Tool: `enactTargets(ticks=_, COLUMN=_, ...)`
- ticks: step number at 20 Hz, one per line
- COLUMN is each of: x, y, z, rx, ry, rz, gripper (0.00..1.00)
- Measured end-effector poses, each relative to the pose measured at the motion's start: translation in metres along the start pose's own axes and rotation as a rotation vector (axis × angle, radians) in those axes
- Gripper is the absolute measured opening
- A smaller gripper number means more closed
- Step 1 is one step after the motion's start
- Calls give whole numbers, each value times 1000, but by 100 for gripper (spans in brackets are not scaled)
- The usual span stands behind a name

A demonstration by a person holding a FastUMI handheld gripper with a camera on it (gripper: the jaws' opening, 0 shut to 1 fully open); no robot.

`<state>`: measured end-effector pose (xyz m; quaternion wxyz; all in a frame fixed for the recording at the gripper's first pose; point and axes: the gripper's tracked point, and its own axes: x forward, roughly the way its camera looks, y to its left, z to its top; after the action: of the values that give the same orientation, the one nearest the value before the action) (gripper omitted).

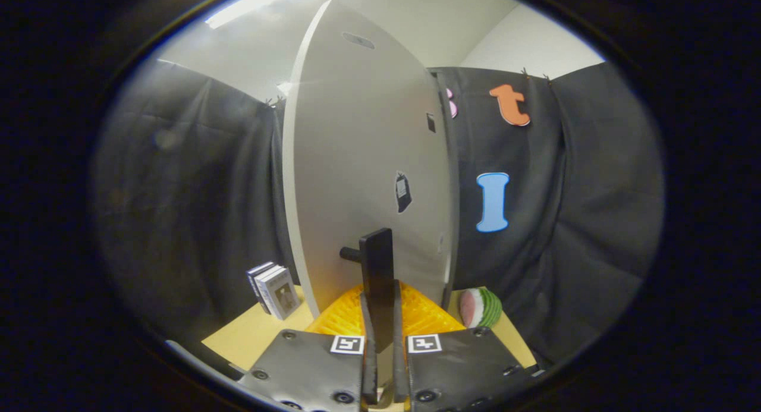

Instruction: Open the shoe cabinet door, grab the shoes and put them into the shoe cabinet, then close the shoe cabinet door.

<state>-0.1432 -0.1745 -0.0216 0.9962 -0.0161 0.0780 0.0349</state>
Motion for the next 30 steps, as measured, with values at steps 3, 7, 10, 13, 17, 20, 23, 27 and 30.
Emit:
enactTargets(ticks=3, x=-6, y=-22, z=-1, rx=-35, ry=1, rz=-43, gripper=12)
enactTargets(ticks=7, x=-11, y=-51, z=-4, rx=-62, ry=12, rz=-78, gripper=11)
enactTargets(ticks=10, x=-11, y=-76, z=-2, rx=-63, ry=18, rz=-109, gripper=11)
enactTargets(ticks=13, x=-13, y=-101, z=-1, rx=-55, ry=21, rz=-142, gripper=8)
enactTargets(ticks=17, x=-12, y=-124, z=-1, rx=-36, ry=25, rz=-140, gripper=3)
enactTargets(ticks=20, x=-12, y=-132, z=-1, rx=-22, ry=21, rz=-119, gripper=3)
enactTargets(ticks=23, x=-12, y=-145, z=-2, rx=-1, ry=27, rz=-98, gripper=3)
enactTargets(ticks=27, x=-8, y=-160, z=-1, rx=12, ry=28, rz=-69, gripper=3)
enactTargets(ticks=30, x=-8, y=-160, z=1, rx=-4, ry=25, rz=-47, gripper=3)
